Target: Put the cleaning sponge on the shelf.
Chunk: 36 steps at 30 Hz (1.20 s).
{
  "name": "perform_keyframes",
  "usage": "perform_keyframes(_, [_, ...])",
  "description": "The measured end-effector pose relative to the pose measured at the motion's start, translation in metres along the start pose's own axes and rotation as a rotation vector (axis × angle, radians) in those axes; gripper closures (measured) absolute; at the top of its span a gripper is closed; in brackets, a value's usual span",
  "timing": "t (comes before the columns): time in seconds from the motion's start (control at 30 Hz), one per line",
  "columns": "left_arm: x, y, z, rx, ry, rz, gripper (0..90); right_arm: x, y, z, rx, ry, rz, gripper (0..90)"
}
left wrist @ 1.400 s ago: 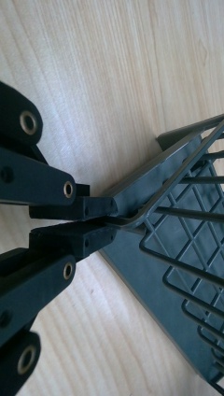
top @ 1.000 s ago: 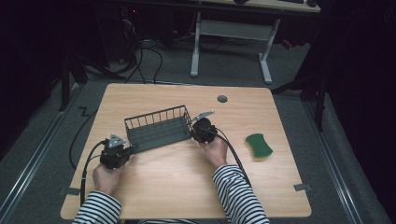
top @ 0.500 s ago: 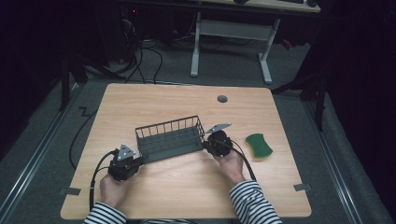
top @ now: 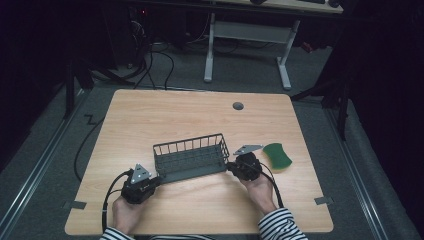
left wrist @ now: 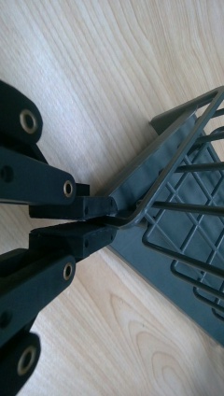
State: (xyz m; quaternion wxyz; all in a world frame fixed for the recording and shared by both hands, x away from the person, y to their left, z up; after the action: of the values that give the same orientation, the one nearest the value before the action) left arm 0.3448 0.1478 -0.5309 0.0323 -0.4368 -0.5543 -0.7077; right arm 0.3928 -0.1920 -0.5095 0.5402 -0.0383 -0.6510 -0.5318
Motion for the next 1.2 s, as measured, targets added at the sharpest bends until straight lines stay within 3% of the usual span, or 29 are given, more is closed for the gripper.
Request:
perform_keyframes(0.1, [-0.001,-0.001,0.001,0.011,-0.011,0.001,83.6,0.001,-0.003,0.002,0.004,-0.008,-0.014,80.2])
perform_keyframes(0.23, [-0.001,-0.007,0.004,0.016,0.000,-0.003,70.9,0.001,-0.008,0.001,-0.010,0.002,-0.014,67.4])
perform_keyframes(0.3, [0.000,-0.010,0.006,0.030,0.009,0.000,60.3,0.004,-0.012,0.000,-0.021,0.001,-0.023,61.5])
perform_keyframes(0.43, [0.007,-0.014,0.011,0.055,0.020,0.000,43.2,0.017,-0.019,-0.003,-0.046,-0.010,-0.050,53.3])
perform_keyframes(0.6, [0.014,-0.016,0.025,0.099,-0.014,0.029,35.1,0.041,-0.025,-0.011,-0.042,-0.052,-0.115,50.6])
perform_keyframes(0.73, [0.015,-0.016,0.037,0.096,0.016,0.032,33.3,0.054,-0.033,-0.025,-0.061,-0.100,-0.160,50.8])
perform_keyframes(0.83, [0.011,-0.017,0.045,0.126,0.030,0.034,32.2,0.062,-0.040,-0.037,-0.099,-0.131,-0.169,50.2])
perform_keyframes(1.03, [-0.003,-0.012,0.059,0.110,0.147,0.064,31.4,0.082,-0.045,-0.056,-0.143,-0.195,-0.213,46.4])
perform_keyframes(1.13, [-0.010,-0.011,0.065,0.112,0.206,0.063,31.1,0.086,-0.047,-0.071,-0.170,-0.236,-0.203,45.6])
perform_keyframes(1.2, [-0.013,-0.011,0.070,0.124,0.219,0.059,30.7,0.087,-0.047,-0.080,-0.190,-0.265,-0.204,45.4])
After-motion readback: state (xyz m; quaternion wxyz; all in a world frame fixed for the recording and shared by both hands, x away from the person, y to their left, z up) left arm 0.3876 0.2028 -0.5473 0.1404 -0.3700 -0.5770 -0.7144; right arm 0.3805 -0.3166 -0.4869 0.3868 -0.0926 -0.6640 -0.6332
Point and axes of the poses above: each handheld gripper's, and its own axes: x roughly backward along the jaws, y roughly out of its top, z roughly to its left, the point moved 2 cm from there along -x, roughly forward along the jaws, and after that the axes turned 6 degrees about y, right-handed, at the moved point
